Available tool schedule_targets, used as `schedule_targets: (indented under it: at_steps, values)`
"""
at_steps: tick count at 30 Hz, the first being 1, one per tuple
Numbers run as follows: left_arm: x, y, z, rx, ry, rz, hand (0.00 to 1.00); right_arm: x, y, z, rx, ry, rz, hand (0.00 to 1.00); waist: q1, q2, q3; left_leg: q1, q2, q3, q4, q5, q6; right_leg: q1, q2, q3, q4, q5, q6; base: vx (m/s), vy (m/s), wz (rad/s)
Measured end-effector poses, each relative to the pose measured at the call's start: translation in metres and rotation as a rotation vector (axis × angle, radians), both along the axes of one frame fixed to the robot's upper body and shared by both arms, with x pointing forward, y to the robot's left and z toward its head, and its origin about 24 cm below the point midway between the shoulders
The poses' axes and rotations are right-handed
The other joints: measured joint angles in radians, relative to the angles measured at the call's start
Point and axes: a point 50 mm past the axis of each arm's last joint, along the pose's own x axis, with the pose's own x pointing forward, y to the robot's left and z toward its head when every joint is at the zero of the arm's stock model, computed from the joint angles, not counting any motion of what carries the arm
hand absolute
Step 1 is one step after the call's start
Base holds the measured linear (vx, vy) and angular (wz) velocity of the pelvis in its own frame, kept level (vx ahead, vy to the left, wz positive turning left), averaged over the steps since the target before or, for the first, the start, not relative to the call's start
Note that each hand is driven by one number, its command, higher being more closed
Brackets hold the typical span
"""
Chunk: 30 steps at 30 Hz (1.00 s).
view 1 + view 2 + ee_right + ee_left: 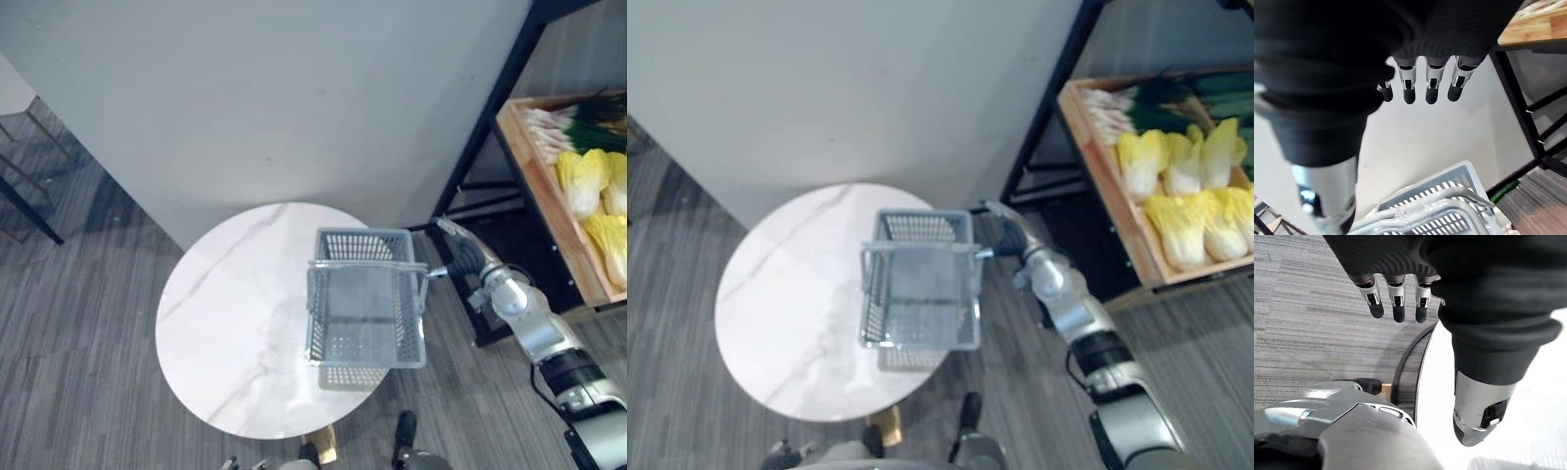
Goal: Pick vegetable in the basket
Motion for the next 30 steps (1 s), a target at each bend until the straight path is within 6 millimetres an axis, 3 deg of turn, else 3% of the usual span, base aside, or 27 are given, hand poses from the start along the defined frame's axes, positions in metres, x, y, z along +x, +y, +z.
schedule_targets:
  at_steps: [5, 10, 14, 30]
  values:
    - [0.003, 0.0, 0.001, -0.001, -0.011, 0.004, 0.0, 0.014, 0.008, 0.004, 0.016, 0.009, -0.021, 0.0, 0.003, 0.002, 0.032, -0.024, -0.003, -0.004, 0.005, 0.004, 0.006, -0.018, -0.001, -0.001, -0.007, 0.012, -0.006, 0.0, -0.002, 0.01]
    - [0.004, 0.0, 0.001, -0.01, -0.021, 0.03, 0.0, 0.018, 0.011, -0.005, -0.004, 0.055, -0.038, 0.0, 0.011, 0.002, 0.044, -0.033, -0.006, -0.02, 0.005, 0.006, 0.009, -0.019, -0.005, -0.008, -0.007, 0.013, -0.006, 0.0, -0.003, 0.08]
    - [0.005, -0.001, 0.001, -0.01, -0.026, 0.038, 0.0, 0.026, 0.017, 0.002, -0.024, 0.054, -0.035, 0.0, 0.017, 0.003, 0.071, -0.036, -0.012, -0.026, 0.004, 0.01, 0.015, -0.019, -0.01, -0.011, -0.008, 0.014, -0.003, 0.0, 0.0, 0.03]
    - [0.016, 0.0, 0.004, 0.013, -0.056, 0.045, 0.0, 0.031, 0.053, 0.004, -0.022, 0.056, 0.058, 0.0, 0.048, -0.006, 0.1, -0.053, -0.024, -0.032, 0.004, 0.014, 0.02, -0.026, -0.019, -0.013, -0.021, 0.026, -0.002, 0.0, 0.001, 0.01]
